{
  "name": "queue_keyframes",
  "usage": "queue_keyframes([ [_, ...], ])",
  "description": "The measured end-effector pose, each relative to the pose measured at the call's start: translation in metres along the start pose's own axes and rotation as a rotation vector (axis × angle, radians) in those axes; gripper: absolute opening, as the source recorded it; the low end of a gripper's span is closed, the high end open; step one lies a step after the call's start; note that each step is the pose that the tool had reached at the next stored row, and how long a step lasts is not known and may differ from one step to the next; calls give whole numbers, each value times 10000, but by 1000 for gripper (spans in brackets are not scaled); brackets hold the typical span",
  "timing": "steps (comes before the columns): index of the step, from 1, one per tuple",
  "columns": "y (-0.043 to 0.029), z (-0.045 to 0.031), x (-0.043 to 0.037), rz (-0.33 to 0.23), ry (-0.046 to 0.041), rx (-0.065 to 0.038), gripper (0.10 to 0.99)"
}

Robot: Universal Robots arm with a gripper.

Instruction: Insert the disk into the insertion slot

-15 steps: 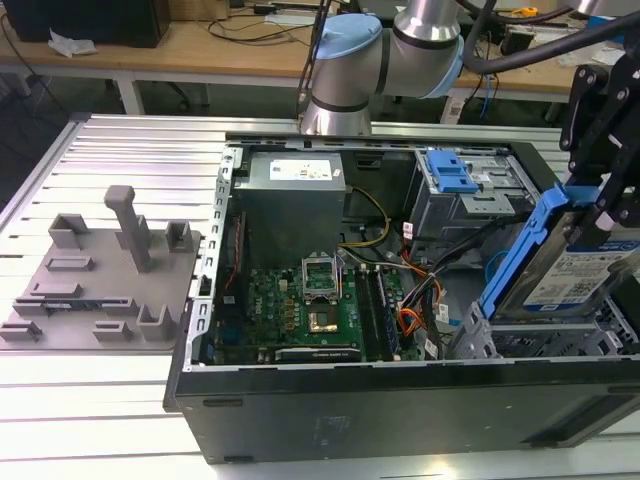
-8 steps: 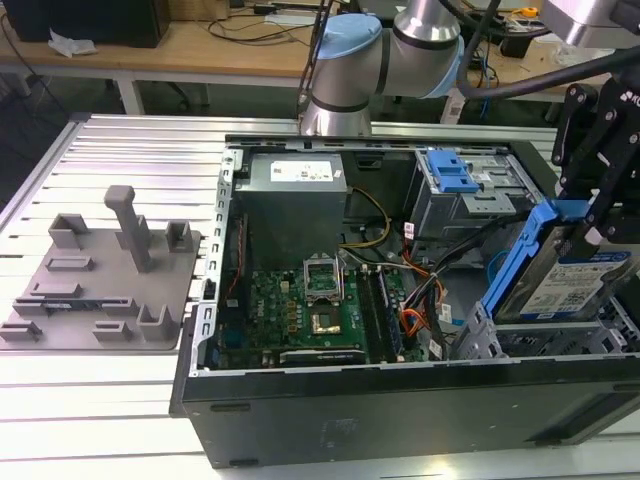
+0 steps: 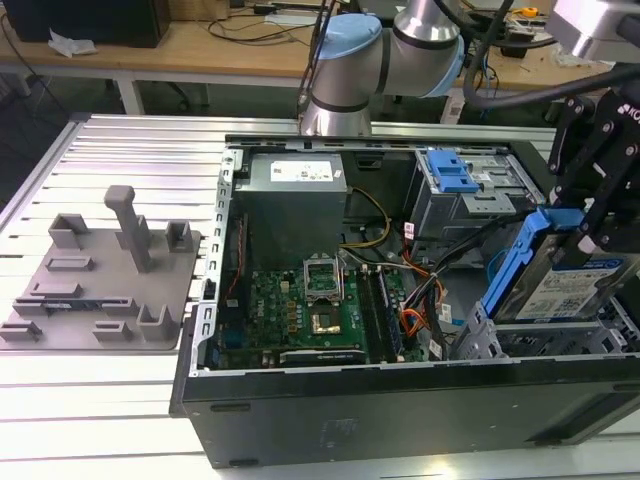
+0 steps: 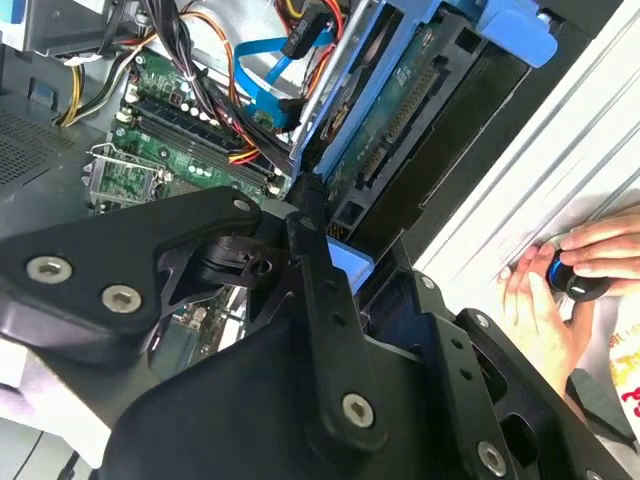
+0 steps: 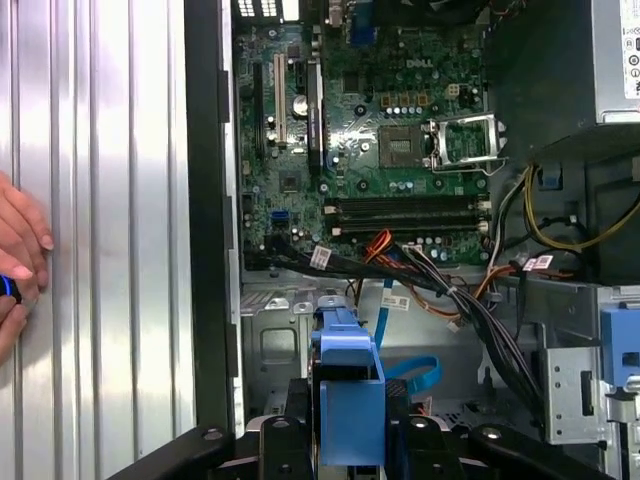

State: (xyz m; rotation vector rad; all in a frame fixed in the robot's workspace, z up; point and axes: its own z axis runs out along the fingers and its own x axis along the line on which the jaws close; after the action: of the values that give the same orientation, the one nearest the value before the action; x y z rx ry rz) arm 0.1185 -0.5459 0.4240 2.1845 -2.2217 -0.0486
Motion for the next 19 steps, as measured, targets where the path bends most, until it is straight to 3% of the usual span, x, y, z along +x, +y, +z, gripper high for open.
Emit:
queue_keyframes([
  [2, -10, 29, -1, 0, 3, -86, 365],
  [6, -12, 51, 0, 1, 1, -153, 365],
  [8, -13, 60, 0, 1, 7, -161, 435],
  [9, -13, 62, 0, 0, 4, -164, 494],
  [11, -13, 63, 0, 1, 5, -169, 494],
  [12, -13, 63, 0, 1, 5, -172, 561],
  [16, -14, 63, 0, 1, 4, -173, 561],
  [19, -3, 64, 0, 0, 2, -64, 561],
])
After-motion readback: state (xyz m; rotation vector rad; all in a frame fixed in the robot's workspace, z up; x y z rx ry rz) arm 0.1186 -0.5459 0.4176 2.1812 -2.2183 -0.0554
